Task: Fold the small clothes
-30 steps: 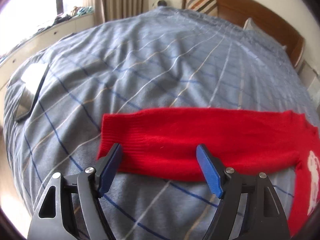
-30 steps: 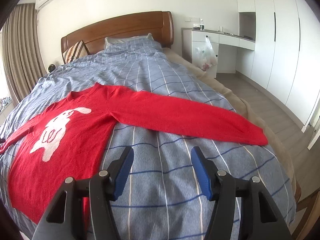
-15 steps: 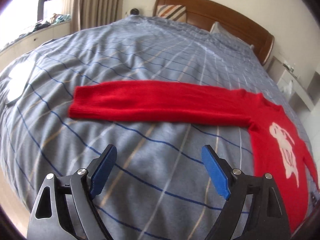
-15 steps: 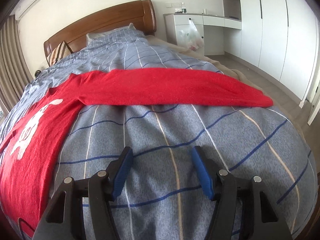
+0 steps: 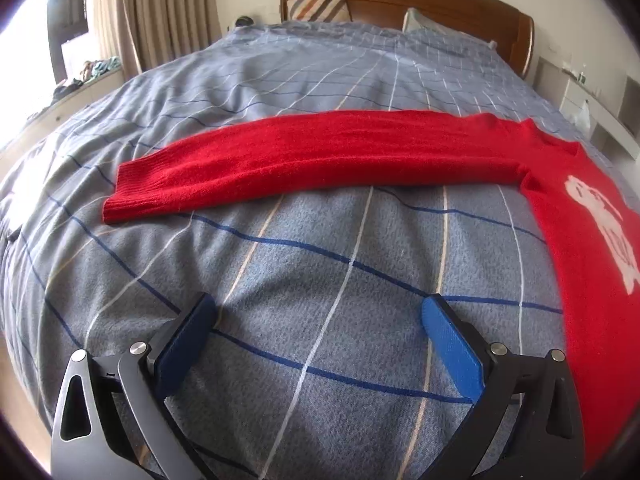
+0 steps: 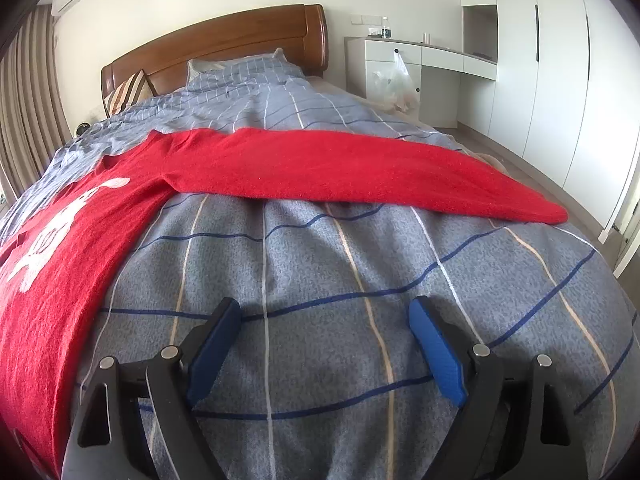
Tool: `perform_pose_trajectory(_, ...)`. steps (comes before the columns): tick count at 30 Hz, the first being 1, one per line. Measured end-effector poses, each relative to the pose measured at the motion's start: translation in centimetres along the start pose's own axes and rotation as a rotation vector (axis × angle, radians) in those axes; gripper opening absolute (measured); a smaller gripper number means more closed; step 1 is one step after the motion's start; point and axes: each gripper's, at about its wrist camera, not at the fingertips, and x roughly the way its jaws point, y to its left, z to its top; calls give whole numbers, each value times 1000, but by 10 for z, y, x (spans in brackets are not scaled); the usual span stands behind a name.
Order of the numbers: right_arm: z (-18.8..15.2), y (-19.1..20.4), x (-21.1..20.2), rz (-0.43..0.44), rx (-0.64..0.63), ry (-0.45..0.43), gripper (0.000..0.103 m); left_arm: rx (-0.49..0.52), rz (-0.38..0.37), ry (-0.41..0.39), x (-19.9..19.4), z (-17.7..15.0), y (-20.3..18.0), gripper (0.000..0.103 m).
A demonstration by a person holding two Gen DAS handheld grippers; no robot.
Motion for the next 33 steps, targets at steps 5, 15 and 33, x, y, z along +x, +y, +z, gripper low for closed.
perform_pose_trajectory(5, 0, 0, 0, -4, -3, -4, 86, 1, 5, -9, -1, -3, -1, 103)
perform_pose_trajectory(15, -1, 3, 0, -6, -2, -10, 86, -7, -8, -8, 0, -2, 0, 103)
perform_pose_trajectory(33, -1, 3, 1, -8, -5, -11, 86, 37, -37, 2, -3, -4, -2, 103)
